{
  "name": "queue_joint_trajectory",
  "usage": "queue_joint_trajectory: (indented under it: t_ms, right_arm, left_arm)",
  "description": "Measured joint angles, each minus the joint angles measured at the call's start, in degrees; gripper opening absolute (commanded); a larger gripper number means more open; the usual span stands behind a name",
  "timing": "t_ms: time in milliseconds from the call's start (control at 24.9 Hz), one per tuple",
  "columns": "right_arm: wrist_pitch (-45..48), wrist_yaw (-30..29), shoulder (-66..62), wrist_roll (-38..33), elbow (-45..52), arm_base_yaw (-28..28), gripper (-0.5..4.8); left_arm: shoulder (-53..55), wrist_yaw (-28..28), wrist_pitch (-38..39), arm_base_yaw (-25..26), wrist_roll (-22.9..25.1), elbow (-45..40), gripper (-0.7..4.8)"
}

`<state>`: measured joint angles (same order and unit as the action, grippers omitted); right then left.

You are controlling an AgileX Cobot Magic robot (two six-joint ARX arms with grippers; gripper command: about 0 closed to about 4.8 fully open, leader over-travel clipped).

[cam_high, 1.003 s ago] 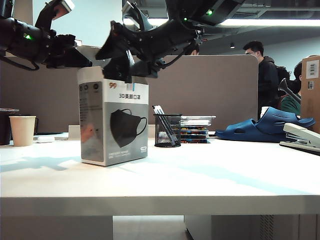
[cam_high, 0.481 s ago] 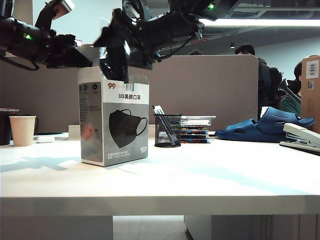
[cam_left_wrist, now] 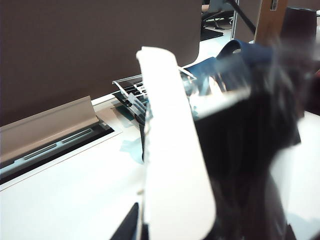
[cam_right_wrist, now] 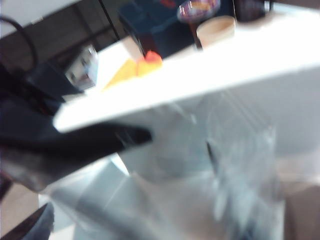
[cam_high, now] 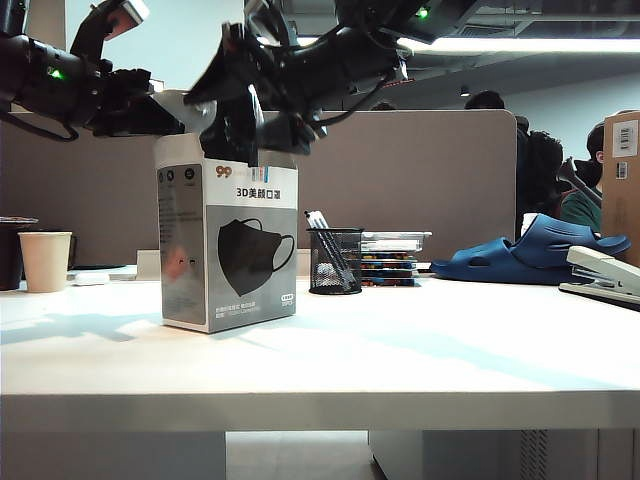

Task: Put the mask into the mask box.

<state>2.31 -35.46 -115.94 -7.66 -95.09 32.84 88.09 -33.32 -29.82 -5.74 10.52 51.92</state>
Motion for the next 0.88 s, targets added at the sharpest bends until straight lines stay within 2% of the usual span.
queue_joint_trajectory:
  t_ms: [40, 80, 120, 160, 201, 241, 281, 321, 401, 481, 883]
  right_arm:
    - [-0.98, 0.42, -0.02, 0.00, 0.02, 0.00, 4.35]
    - [-1.79, 0.87, -0.02, 0.02, 0.02, 0.00, 4.09]
    - [-2.32, 1.36, -0.02, 0.02, 0.02, 0.00, 3.23]
    - [-2.60, 1.75, -0.02, 0.00, 0.02, 0.00, 1.58]
    - [-2.71, 2.10, -0.02, 0.02, 0.02, -0.02, -0.33]
    - [-2.75, 2.27, -0.02, 0.24, 0.02, -0.02, 1.07]
    - [-2.75, 2.32, -0.02, 1.42, 0.02, -0.02, 1.87]
    - [-2.60, 2.29, -0.02, 1.53, 0.02, -0.02, 2.94]
    - [-1.62, 1.77, 0.00, 1.68, 0.02, -0.02, 4.31]
    - [-0.57, 1.05, 0.00, 1.05, 0.02, -0.02, 4.64]
    - [3.32, -0.28, 2.03, -1.57, 0.09, 0.00, 4.79]
  left_arm:
    - [0.00, -0.02, 0.00, -0.02, 0.00, 0.00, -0.07]
    - [0.00, -0.02, 0.00, -0.02, 0.00, 0.00, -0.07]
    - [0.00, -0.02, 0.02, 0.00, 0.00, 0.00, -0.07]
    - [0.00, -0.02, 0.02, 0.00, 0.00, 0.00, -0.07]
    - [0.00, -0.02, 0.02, -0.02, 0.00, 0.00, -0.07]
    - [0.00, -0.02, 0.00, -0.02, 0.00, 0.00, -0.07]
    - [0.00, -0.02, 0.02, -0.02, 0.00, 0.00, -0.07]
    - [0.00, -0.02, 0.02, -0.02, 0.00, 0.00, -0.07]
    - [0.00, -0.02, 0.02, -0.02, 0.00, 0.00, -0.07]
    - [0.00, -0.02, 0.02, 0.00, 0.00, 0.00, -0.07]
    - [0.00, -0.02, 0.26, 0.00, 0.00, 0.00, -0.07]
